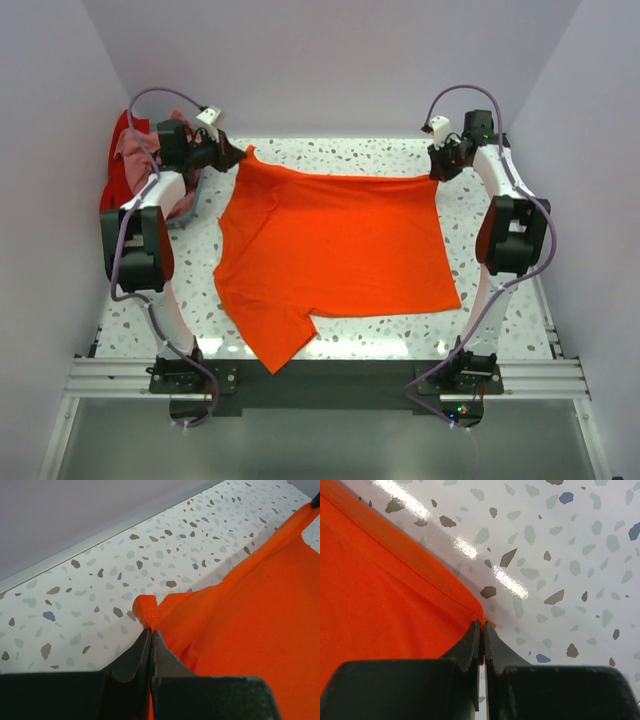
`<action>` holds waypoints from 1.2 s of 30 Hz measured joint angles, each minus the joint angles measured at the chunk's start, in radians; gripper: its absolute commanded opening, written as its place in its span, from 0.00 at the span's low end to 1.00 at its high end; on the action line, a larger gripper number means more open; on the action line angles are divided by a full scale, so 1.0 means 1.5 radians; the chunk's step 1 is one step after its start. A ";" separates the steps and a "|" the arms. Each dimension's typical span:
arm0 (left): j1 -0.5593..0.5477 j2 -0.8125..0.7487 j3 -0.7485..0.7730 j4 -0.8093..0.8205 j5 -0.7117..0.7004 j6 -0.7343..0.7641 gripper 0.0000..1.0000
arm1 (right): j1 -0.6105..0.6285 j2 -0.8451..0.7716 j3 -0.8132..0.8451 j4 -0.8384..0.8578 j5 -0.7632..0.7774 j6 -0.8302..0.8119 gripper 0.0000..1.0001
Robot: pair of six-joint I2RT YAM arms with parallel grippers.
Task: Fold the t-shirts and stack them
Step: Fold the tshirt
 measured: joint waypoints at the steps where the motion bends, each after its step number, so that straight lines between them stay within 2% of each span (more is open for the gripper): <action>1: 0.000 -0.011 -0.009 -0.003 0.004 0.009 0.00 | 0.000 -0.002 -0.003 -0.002 -0.001 -0.007 0.00; 10: 0.000 -0.152 -0.137 -0.057 -0.008 0.092 0.00 | -0.003 -0.024 -0.027 -0.044 -0.018 -0.071 0.00; 20: -0.023 -0.283 -0.274 -0.099 -0.089 0.123 0.00 | -0.003 -0.026 -0.038 -0.082 -0.033 -0.132 0.00; 30: -0.071 -0.322 -0.377 -0.148 -0.177 0.159 0.00 | -0.003 -0.027 -0.097 -0.101 -0.028 -0.198 0.00; 36: -0.095 -0.319 -0.402 -0.163 -0.223 0.193 0.00 | -0.003 -0.031 -0.139 -0.109 -0.010 -0.234 0.00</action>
